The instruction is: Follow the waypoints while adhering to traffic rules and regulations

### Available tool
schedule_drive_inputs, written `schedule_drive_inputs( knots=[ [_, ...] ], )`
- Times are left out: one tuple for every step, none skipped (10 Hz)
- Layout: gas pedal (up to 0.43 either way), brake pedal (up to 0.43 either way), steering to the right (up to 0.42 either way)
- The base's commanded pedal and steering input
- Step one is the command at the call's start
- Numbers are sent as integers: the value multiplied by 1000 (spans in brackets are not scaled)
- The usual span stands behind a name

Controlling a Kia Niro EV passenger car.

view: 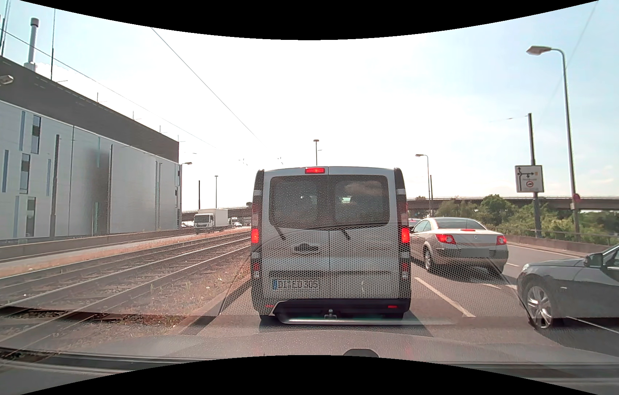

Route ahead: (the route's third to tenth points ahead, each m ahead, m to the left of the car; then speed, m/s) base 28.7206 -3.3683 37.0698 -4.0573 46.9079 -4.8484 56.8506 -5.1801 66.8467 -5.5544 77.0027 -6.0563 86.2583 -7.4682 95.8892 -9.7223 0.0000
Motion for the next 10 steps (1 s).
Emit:
schedule_drive_inputs(
  knots=[
    [0, 299, -19],
    [0, 299, -19],
    [0, 299, -18],
    [0, 299, -19],
    [0, 299, -18],
    [0, 299, -18],
    [0, 299, -19],
    [0, 299, -19],
    [0, 299, -19],
    [0, 299, -19]
  ],
)
